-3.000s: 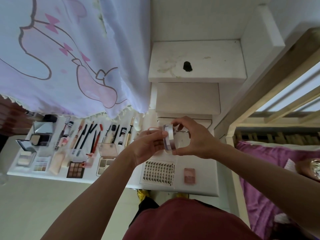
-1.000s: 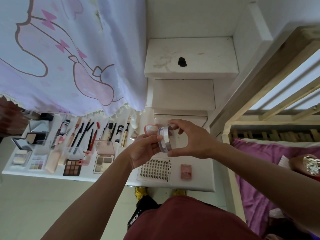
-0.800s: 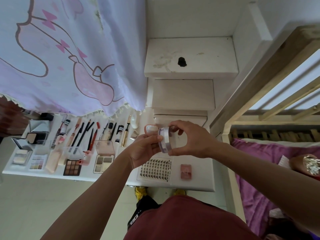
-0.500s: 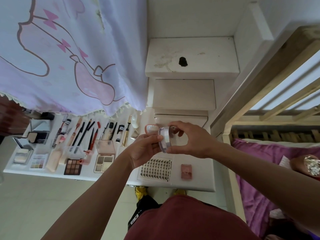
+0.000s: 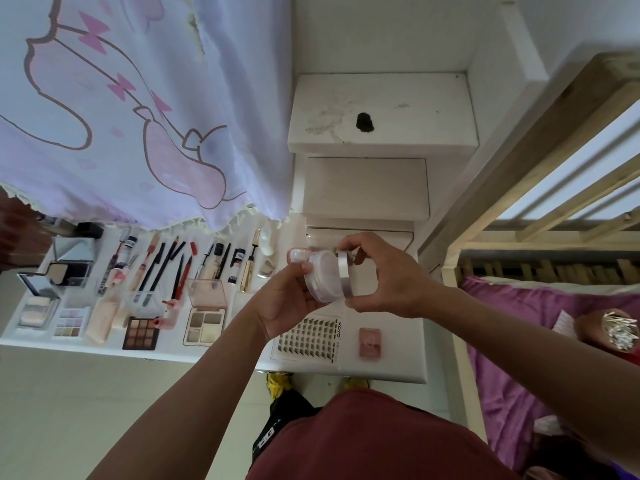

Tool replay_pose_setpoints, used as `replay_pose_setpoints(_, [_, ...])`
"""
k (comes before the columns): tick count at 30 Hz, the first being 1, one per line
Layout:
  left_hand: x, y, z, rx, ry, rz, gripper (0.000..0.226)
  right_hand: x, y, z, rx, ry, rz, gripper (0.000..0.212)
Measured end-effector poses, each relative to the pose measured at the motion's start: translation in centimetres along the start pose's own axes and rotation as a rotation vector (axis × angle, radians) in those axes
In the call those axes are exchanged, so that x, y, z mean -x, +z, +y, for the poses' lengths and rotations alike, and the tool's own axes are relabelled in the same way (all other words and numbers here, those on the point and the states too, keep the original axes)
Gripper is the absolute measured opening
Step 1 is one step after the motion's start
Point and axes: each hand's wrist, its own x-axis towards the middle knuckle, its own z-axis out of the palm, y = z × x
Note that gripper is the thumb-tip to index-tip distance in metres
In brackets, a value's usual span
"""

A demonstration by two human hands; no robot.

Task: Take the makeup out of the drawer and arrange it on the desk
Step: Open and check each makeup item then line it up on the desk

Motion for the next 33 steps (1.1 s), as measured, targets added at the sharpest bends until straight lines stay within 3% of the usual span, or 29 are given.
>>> replay_pose_setpoints(3, [0.0,-0.1,-0.2,0.076,-0.021,-0.030,0.081,0.1,-0.2,0.6,-0.147,0.068,0.049,0.077])
replay_pose_setpoints(7, [-0.3,0.1,-0.9,0.193,-0.093,-0.057,0.054,0.5,-0.2,2.1,-0.342,0.201,0.112,0.075])
replay_pose_setpoints(13, [-2.2,0.8,-3.4,0.219,-0.172,0.020,0.048,2.1,0.3,6.5,-0.527,0.407,0.176,0.081])
replay_pose_setpoints(19, [-4.9,2.6,-7.6,0.275,-0.254,0.232,0.031,4.2,1.8,11.6,-0.446,0.575,0.257,0.074])
replay_pose_setpoints(25, [-9.0,3.9,-11.1,0.360,-0.279,0.444,0.027,6.5,3.3,14.0,-0.280,0.668,0.189,0.076])
replay_pose_setpoints(33, [-12.7,4.7,-12.0,0.253,-0.285,0.675,0.024,6.4,5.2,15.6,-0.135,0.690,0.130,0.091])
